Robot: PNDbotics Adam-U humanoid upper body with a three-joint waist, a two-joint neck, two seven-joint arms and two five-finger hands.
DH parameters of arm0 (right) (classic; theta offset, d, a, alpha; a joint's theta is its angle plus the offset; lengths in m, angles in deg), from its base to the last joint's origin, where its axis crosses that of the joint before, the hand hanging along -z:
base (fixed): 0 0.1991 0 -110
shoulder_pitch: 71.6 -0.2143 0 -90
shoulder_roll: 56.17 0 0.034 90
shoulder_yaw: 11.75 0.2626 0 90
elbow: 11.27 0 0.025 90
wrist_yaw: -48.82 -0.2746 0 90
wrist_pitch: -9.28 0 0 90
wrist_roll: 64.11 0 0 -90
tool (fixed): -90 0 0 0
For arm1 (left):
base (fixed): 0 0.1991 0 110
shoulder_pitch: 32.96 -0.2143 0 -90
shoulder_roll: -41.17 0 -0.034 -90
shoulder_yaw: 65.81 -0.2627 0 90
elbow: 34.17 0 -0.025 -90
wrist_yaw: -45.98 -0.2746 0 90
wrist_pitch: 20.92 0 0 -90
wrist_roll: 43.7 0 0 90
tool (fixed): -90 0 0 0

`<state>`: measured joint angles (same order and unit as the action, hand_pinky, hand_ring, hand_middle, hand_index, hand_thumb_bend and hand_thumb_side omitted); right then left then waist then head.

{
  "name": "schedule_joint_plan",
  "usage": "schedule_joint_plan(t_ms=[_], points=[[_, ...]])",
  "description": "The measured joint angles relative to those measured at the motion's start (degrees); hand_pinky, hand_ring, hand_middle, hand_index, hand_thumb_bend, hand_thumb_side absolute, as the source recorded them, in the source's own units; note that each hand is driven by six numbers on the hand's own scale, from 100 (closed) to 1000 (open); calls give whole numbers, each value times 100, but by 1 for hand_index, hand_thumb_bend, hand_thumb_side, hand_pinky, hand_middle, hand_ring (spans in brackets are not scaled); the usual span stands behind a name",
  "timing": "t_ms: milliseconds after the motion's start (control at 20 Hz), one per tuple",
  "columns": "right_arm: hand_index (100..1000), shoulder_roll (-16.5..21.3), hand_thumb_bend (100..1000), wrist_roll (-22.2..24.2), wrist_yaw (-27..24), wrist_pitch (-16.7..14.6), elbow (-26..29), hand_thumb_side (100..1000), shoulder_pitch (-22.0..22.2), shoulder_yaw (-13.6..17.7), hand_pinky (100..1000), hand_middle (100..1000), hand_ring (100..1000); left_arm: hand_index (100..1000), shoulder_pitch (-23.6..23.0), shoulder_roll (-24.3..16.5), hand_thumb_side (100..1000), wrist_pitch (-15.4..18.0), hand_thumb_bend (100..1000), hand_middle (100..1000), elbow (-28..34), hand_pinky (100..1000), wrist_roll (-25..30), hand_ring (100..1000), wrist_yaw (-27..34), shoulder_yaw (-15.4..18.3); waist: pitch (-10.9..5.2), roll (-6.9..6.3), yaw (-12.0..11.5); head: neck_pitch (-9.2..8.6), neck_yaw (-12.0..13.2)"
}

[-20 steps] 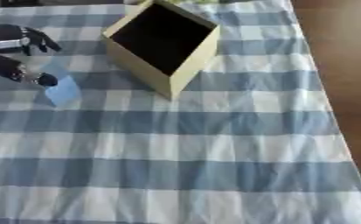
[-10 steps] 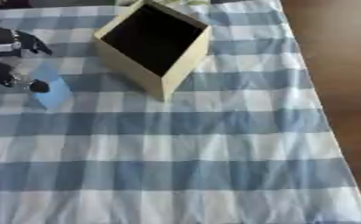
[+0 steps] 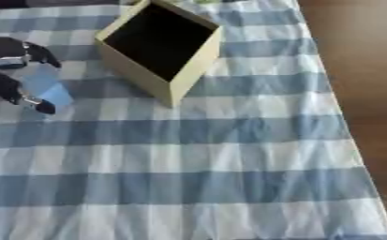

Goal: Pick up objects on the table and place them in the box.

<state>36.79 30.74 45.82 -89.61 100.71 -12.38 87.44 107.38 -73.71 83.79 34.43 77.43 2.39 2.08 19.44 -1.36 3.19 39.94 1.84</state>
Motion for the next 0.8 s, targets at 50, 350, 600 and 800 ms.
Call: schedule_joint_plan(t_ms=[50,350,600,800], points=[[826,0,100,1,-6,1,-3,891,0,0,753,623,677,894,0,1,885,-17,702,760,-2,622,-42,787,-10,0,2,0,0,0,2],[826,-1,100,2,-15,2,-5,891,0,2,753,622,677,821,12,53,775,-115,560,637,-1,476,-281,675,27,-31,5,5,4,-1,7],[826,-3,100,2,-17,2,-6,892,1,3,754,622,677,746,12,95,676,-132,413,569,-3,385,-371,597,142,-63,6,5,6,-2,10],[827,-4,100,2,-18,7,-6,893,2,4,754,622,677,716,19,98,607,-136,364,537,2,355,-368,569,271,-64,6,2,10,-2,22]])
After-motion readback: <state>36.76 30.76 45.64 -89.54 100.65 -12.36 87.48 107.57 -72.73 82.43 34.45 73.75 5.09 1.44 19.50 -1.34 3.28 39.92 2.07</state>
